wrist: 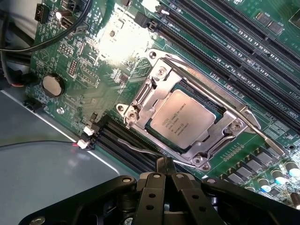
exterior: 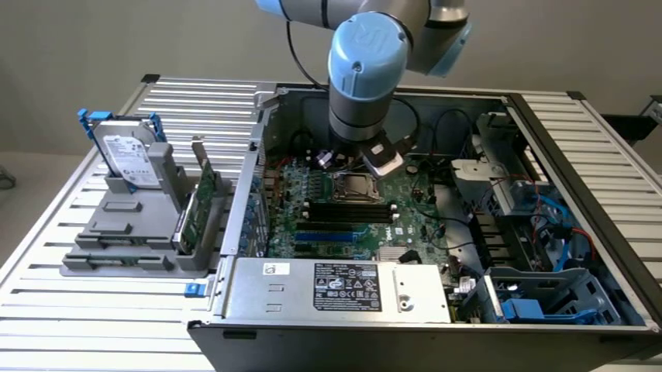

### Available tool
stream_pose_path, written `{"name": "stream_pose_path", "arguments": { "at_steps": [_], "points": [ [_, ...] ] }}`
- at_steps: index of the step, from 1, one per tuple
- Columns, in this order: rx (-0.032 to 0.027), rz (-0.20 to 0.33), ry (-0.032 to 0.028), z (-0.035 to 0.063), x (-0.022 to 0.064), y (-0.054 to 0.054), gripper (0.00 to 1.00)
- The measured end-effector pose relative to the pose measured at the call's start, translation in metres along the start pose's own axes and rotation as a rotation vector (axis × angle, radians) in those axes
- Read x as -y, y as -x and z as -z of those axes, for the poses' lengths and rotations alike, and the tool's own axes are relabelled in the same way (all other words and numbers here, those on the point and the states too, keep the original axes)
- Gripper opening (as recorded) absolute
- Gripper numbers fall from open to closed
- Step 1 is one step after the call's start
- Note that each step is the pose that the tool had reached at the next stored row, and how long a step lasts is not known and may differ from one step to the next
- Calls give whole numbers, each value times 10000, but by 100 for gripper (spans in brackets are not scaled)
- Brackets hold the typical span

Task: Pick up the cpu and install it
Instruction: 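Install the first cpu locking lever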

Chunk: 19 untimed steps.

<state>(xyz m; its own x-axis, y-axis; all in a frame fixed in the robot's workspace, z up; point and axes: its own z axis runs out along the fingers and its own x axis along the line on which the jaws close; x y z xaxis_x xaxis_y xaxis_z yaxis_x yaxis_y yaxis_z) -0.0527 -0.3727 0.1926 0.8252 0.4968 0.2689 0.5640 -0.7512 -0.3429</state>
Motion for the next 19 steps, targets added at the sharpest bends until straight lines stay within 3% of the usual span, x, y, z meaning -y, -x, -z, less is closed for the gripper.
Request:
{"name": "stream_pose_path", "arguments": {
  "at_steps": [14, 19],
  "points": [
    [16, 5, 19, -2, -19, -28, 11],
    [54, 5, 68, -4, -28, -46, 11]
  ]
}}
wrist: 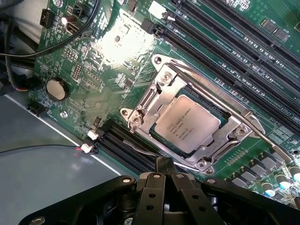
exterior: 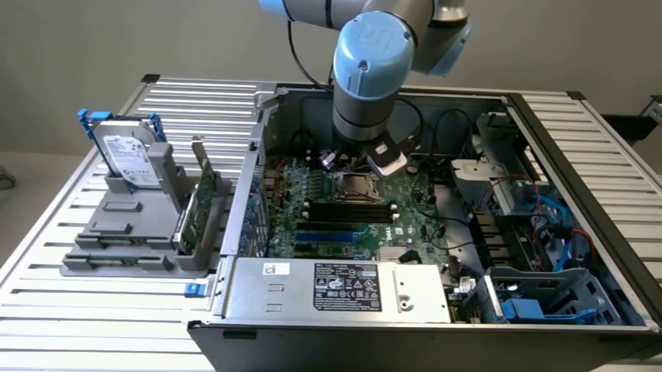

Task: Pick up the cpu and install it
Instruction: 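Install the first cpu locking lever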

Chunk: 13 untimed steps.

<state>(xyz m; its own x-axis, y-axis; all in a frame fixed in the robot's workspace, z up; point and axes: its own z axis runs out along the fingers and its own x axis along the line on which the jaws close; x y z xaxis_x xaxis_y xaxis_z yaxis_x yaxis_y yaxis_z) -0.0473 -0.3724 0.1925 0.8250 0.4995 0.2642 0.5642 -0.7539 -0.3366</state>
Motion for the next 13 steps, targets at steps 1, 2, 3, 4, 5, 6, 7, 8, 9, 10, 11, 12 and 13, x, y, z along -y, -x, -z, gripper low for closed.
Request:
{"name": "stream_pose_path", "arguments": {
  "at_steps": [1, 2, 3, 4, 5, 6, 7, 8, 9, 10, 11, 12, 13],
  "points": [
    [8, 0, 11, 0, -2, -4, 11],
    [18, 0, 22, 0, -4, -7, 11],
    [30, -1, 35, 0, -5, -10, 11],
    [41, -2, 49, -1, -7, -13, 11],
    [52, -2, 62, -1, -7, -15, 11],
    [61, -2, 73, -2, -8, -17, 11],
    [66, -2, 80, -2, -8, -18, 11],
    [67, -2, 81, -2, -8, -18, 11],
    [67, -1, 81, -2, -9, -18, 11],
    [69, -2, 80, -2, -9, -18, 11],
    [81, -6, 71, -2, -7, -17, 11],
    [96, -8, 64, -1, -5, -14, 11],
    [108, -6, 56, -1, -2, -11, 11]
  ]
}}
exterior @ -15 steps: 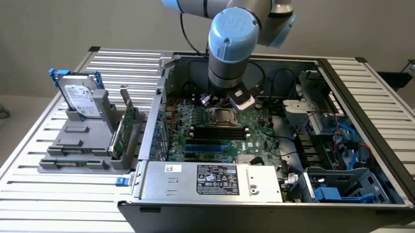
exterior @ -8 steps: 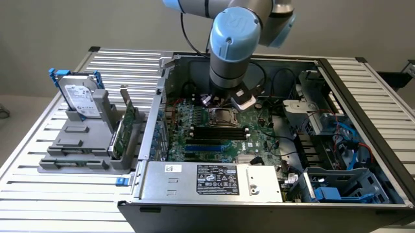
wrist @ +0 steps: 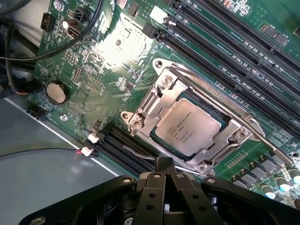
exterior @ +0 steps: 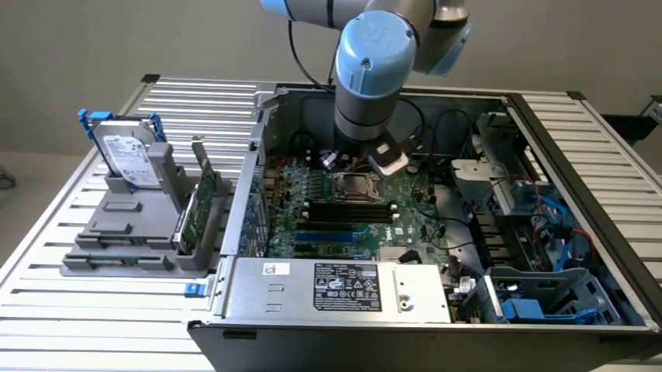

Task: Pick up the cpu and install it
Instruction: 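Install the first cpu locking lever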

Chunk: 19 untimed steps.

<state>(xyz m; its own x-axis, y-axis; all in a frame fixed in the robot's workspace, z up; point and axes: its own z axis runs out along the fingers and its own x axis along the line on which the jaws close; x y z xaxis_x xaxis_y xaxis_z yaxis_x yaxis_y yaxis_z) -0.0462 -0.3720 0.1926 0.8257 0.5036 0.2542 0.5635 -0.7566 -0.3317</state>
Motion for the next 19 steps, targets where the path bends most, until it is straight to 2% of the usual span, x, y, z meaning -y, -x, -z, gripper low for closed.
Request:
{"name": "stream_pose_path", "arguments": {
  "at_steps": [8, 12, 13, 14, 15, 16, 19],
  "points": [
    [110, -14, -74, 8, 27, 26, 11],
    [217, -109, -147, 6, 38, 34, 11],
    [267, -302, -176, 6, 41, 36, 11],
    [172, -711, -111, 6, 40, 36, 11],
    [43, -1192, -20, 6, 40, 36, 11],
    [-16, -1692, 29, 6, 40, 35, 11],
    [39, -2027, 8, 8, 42, 36, 11]
  ]
}}
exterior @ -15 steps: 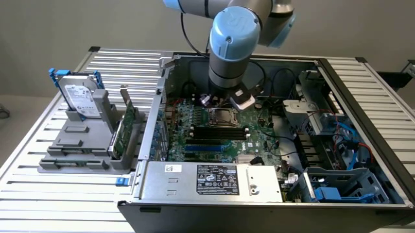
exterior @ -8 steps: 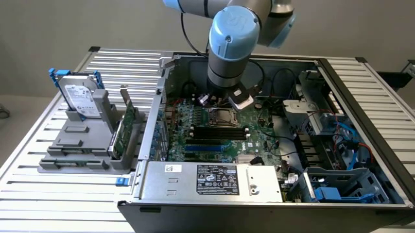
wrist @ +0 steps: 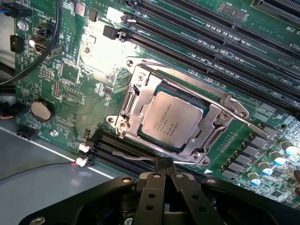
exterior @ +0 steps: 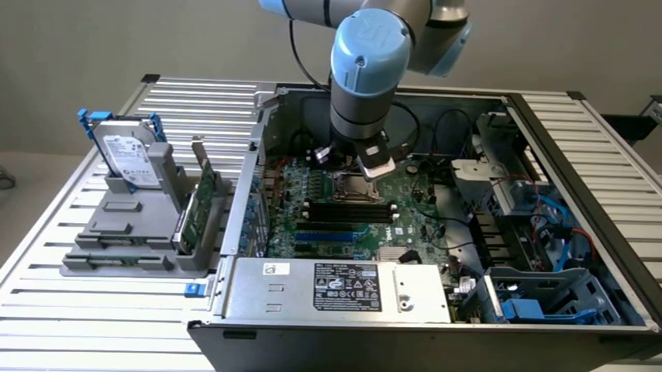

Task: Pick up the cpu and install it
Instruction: 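Install the first cpu locking lever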

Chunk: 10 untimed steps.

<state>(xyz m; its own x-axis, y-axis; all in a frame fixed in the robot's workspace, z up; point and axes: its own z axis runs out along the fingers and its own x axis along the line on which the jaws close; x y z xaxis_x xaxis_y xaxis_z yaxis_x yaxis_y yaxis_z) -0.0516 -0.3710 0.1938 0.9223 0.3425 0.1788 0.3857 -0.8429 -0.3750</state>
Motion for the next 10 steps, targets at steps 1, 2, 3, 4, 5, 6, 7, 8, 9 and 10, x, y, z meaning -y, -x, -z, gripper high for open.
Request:
{"name": "stream_pose_path", "arguments": {
  "at_steps": [1, 2, 3, 4, 5, 6, 7, 8, 9, 10],
  "points": [
    [29, -37, -10, 0, 4, 0, 11],
    [51, -57, -18, 0, 11, -1, 11],
    [57, -64, -23, -2, 19, -3, 11],
    [59, -68, -26, -5, 28, -5, 11],
    [61, -71, -25, -8, 38, -8, 11],
    [63, -73, -20, -10, 49, -10, 11],
    [65, -75, -17, -10, 53, -12, 11],
    [65, -77, -17, -10, 54, -12, 11],
    [65, -83, -13, -8, 55, -12, 11],
    [67, -91, -9, -6, 56, -13, 11]
  ]
}}
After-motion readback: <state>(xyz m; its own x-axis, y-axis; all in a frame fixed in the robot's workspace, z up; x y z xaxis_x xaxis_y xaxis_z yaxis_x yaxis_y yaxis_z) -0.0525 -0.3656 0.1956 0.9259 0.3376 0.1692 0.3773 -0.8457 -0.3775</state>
